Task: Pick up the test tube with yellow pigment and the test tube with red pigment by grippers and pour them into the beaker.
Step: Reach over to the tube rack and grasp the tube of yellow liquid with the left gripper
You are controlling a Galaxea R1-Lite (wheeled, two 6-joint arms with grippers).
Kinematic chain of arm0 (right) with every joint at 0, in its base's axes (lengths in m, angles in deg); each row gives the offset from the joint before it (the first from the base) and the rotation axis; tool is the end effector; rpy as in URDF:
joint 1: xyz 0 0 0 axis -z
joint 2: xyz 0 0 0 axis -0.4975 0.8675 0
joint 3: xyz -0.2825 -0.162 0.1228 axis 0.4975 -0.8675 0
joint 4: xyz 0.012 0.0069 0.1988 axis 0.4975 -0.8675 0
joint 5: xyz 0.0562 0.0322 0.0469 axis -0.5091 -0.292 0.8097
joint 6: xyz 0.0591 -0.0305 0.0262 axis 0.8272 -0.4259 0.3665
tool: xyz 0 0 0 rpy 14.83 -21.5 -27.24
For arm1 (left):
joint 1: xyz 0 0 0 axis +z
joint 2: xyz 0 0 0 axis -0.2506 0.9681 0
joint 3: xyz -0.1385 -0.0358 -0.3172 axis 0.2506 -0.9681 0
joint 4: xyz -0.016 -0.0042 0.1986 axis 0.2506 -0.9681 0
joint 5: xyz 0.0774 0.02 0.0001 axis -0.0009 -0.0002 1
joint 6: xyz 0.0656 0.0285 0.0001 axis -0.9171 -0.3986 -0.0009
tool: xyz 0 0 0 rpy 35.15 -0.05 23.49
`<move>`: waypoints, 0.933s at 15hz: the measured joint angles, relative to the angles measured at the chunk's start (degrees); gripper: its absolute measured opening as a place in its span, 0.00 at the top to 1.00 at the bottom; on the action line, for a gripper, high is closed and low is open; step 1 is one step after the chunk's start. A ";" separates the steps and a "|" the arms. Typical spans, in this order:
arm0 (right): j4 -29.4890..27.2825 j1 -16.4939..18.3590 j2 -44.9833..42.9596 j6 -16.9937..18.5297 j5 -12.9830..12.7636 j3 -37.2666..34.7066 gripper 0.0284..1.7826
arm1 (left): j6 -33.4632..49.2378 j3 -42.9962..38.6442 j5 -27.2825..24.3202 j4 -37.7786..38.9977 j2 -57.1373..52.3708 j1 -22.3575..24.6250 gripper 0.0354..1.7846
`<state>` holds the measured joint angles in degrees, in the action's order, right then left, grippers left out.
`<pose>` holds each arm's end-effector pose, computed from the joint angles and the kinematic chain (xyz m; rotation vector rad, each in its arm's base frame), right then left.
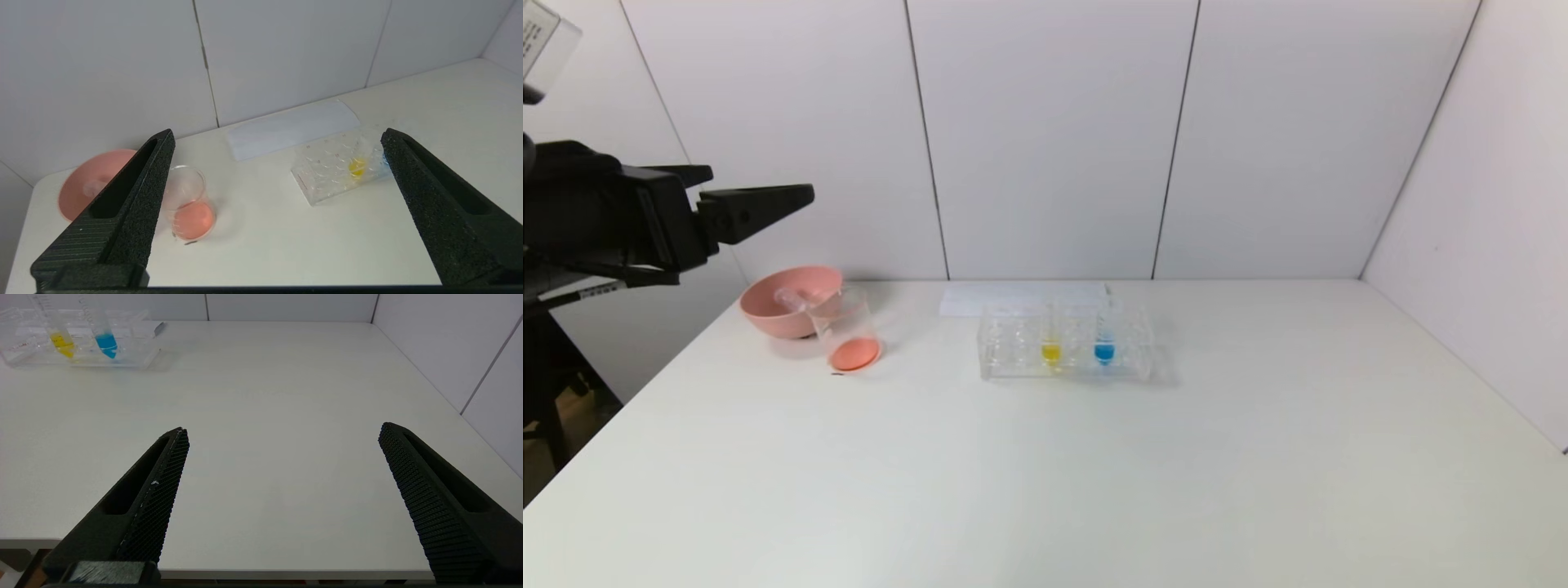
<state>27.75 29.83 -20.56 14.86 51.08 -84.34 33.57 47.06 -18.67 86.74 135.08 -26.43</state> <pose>-0.0121 -0.0004 0.0758 0.0031 0.0017 -0.0046 0.2183 -0.0584 0.3459 0.0278 0.0163 -0.3774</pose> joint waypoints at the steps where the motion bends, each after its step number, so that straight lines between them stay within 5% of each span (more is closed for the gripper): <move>1: 0.00 0.00 0.00 0.00 0.02 0.00 0.05 | -0.02 -1.49 0.05 0.00 -0.87 -1.27 0.01; 14: 0.00 0.00 0.00 0.00 0.00 0.00 0.05 | -0.22 -11.47 0.41 5.23 -0.56 -15.38 0.01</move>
<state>27.75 29.83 -20.56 14.86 51.08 -84.34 33.35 35.59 -18.26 91.97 134.52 -41.82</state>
